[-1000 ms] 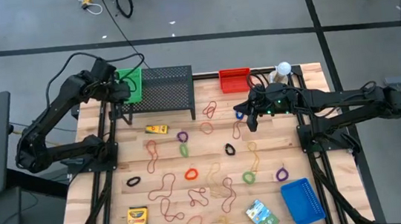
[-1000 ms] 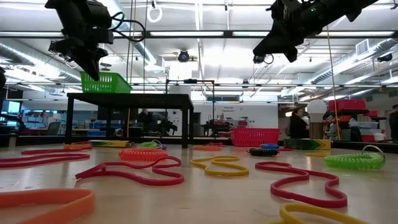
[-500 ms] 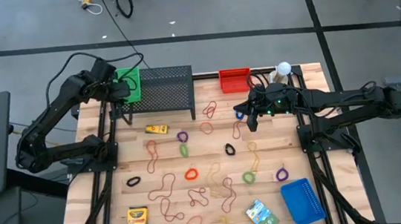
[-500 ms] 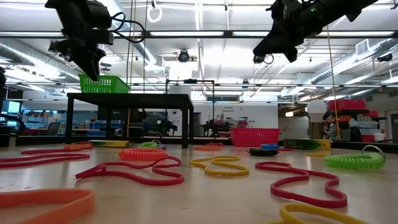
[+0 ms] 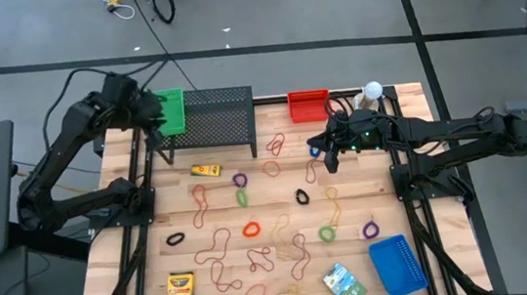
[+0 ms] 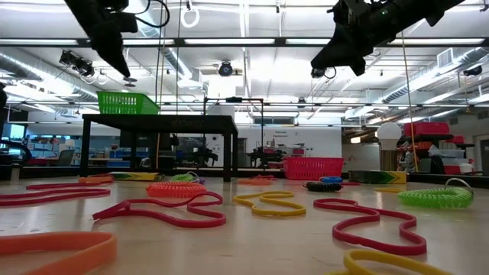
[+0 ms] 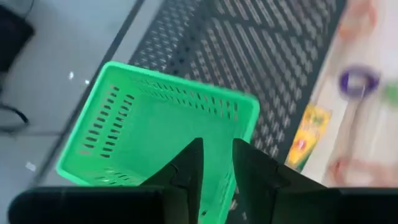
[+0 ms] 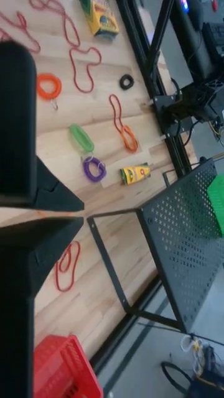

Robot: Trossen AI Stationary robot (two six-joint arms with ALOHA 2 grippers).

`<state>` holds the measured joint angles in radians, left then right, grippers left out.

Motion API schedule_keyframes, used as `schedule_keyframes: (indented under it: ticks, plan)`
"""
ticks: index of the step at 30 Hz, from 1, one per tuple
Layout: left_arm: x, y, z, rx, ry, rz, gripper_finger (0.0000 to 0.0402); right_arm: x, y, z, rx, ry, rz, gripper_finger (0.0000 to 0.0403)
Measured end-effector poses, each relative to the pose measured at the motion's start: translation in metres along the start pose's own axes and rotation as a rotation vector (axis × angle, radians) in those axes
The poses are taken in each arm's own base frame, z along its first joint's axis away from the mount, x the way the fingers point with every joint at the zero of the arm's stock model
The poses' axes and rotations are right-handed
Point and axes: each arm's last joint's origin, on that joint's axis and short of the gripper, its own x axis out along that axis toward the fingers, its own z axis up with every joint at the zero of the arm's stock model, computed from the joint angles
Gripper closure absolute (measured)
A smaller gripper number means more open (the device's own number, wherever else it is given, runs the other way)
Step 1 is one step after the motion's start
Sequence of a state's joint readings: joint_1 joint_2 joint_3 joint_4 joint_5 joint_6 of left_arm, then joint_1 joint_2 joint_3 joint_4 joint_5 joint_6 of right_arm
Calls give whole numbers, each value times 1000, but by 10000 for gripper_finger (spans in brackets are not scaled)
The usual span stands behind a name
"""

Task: Pick & Place Office Desk Supplies
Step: Put the green bin on the shelf

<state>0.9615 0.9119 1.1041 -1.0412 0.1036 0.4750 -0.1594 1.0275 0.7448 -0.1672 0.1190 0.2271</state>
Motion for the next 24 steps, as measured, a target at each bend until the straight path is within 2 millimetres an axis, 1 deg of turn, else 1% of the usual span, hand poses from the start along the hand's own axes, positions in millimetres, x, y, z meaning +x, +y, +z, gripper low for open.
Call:
schedule_keyframes:
  ticks: [3, 6, 9, 11, 13, 14, 17, 20, 24]
  plan:
    - [10, 2, 2, -192, 19, -16, 318, 0, 0, 1, -28, -16, -17, 337]
    - [23, 7, 5, -316, 68, 15, 349, 0, 0, 3, -41, -34, -22, 328]
    - [36, 13, 12, -385, 74, 48, 389, 0, 0, 4, -56, -49, -29, 344]
    - [45, 16, 15, -419, 82, 68, 394, 0, 0, 4, -61, -48, -30, 366]
    - [54, 18, 16, -428, 114, 83, 394, 0, 0, 4, -61, -48, -30, 389]
    - [59, 19, 16, -428, 135, 80, 394, 0, 0, 4, -60, -48, -30, 395]
    - [66, 20, 14, -414, 181, 93, 395, 0, 0, 4, -53, -47, -30, 391]
    - [67, 20, 13, -379, 209, 108, 395, 0, 0, 4, -52, -47, -30, 387]
    - [67, 18, 13, -370, 204, 54, 395, 0, 0, 4, -53, -47, -29, 398]
